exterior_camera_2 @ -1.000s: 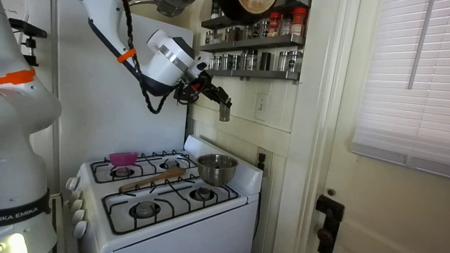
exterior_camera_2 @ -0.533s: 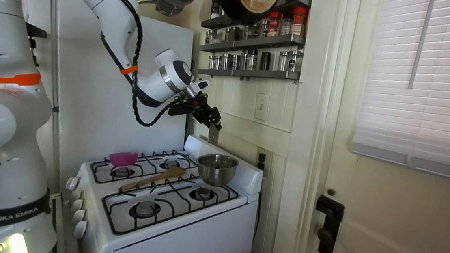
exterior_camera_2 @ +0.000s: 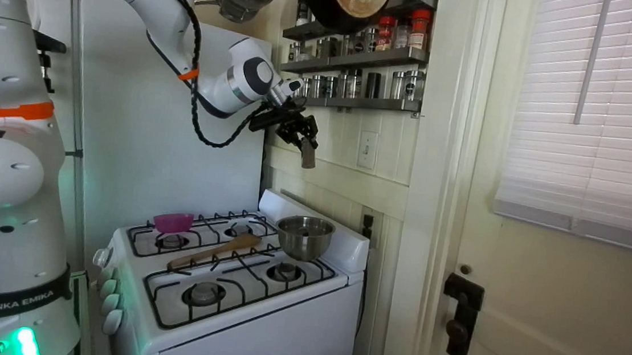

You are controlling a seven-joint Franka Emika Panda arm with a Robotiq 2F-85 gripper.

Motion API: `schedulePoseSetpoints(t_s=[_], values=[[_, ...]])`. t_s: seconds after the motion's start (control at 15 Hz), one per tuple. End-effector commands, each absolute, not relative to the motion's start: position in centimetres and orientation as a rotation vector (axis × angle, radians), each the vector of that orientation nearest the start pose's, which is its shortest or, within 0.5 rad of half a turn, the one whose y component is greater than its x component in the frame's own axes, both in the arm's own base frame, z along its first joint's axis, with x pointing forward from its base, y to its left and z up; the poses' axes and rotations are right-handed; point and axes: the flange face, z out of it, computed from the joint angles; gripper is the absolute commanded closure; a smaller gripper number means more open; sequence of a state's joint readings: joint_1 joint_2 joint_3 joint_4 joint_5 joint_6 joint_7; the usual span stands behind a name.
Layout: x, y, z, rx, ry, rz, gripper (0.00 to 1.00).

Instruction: Remove one bottle from the shelf

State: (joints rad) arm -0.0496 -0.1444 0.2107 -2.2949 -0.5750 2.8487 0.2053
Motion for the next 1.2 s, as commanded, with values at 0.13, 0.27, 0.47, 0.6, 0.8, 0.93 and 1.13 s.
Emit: schedulePoseSetpoints(t_s=[0.13,0.27,0.47,0.6,0.8,0.93,1.13], values=[[52.4,11.8,48.7,-3.079,-0.726,-1.2,0.51],[52.8,12.2,48.1,-3.063,-0.739,-1.203,0.76],[53.7,14.7,45.8,-2.973,-0.764,-1.227,0.76],[53.7,16.7,44.7,-2.912,-0.749,-1.254,0.76],[52.9,19.4,43.7,-2.909,-0.643,-1.239,0.76],[52.1,20.7,43.3,-2.923,-0.535,-1.229,0.76],[51.0,21.6,42.9,-2.978,-0.317,-1.216,0.76]])
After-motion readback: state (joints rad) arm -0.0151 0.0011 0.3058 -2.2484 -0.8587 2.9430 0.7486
